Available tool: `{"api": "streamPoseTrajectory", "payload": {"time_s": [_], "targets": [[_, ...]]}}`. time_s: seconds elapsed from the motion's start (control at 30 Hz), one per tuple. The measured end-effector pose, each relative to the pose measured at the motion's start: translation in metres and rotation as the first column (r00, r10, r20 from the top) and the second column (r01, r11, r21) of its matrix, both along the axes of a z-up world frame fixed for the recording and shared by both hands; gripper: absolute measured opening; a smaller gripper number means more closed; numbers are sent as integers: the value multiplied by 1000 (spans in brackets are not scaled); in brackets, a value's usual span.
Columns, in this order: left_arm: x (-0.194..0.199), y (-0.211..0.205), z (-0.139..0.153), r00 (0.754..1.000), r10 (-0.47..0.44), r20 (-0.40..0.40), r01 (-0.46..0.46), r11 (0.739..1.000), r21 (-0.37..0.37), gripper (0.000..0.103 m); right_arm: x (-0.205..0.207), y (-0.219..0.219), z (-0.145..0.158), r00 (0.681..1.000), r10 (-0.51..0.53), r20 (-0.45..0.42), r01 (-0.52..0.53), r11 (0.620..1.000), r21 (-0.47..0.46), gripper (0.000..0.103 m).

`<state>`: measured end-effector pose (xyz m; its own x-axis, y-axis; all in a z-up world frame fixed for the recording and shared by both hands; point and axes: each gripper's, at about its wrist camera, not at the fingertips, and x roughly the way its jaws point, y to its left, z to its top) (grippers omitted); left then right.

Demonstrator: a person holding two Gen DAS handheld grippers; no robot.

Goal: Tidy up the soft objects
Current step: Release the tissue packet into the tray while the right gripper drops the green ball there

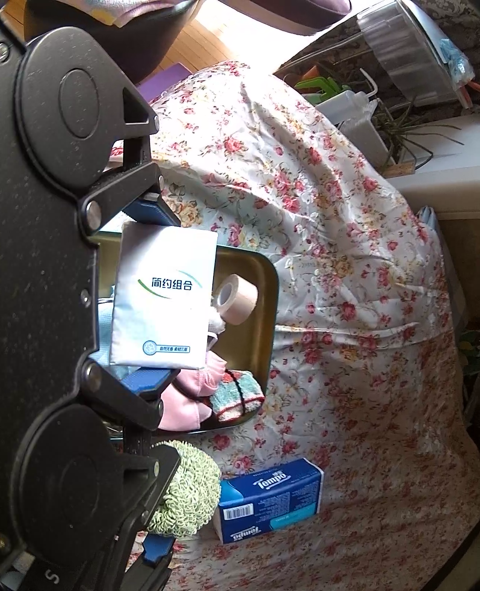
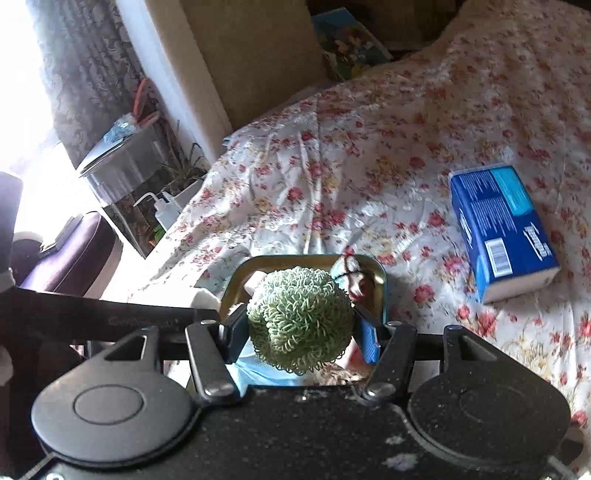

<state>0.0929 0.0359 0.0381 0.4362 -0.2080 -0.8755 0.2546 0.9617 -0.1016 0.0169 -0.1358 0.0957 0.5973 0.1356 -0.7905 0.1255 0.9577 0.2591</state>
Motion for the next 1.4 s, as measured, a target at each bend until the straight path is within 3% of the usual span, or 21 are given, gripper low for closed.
{"api": "streamPoseTrajectory", "payload": {"time_s": [0.37, 0.53, 0.97, 1.17, 1.4], "targets": [[-2, -10, -35, 985, -49, -164, 53, 998, 23, 71, -1, -30, -25, 995, -82, -64, 83, 996, 12, 59], [-5, -10, -39, 985, -50, -167, 58, 997, 44, 71, -2, -27, -23, 996, -74, -55, 75, 997, 10, 59], [-7, -6, -24, 994, -36, -107, 37, 999, 3, 78, -8, -20, -22, 997, -48, -57, 48, 999, -5, 59], [-4, 1, -24, 994, 31, -109, -32, 1000, -1, 78, -7, -19, -24, 997, -48, -58, 47, 999, -21, 59], [-2, 9, -2, 993, 116, -37, -116, 993, -21, 78, 9, -1, -23, 999, -21, -43, 18, 998, -68, 59]]}}
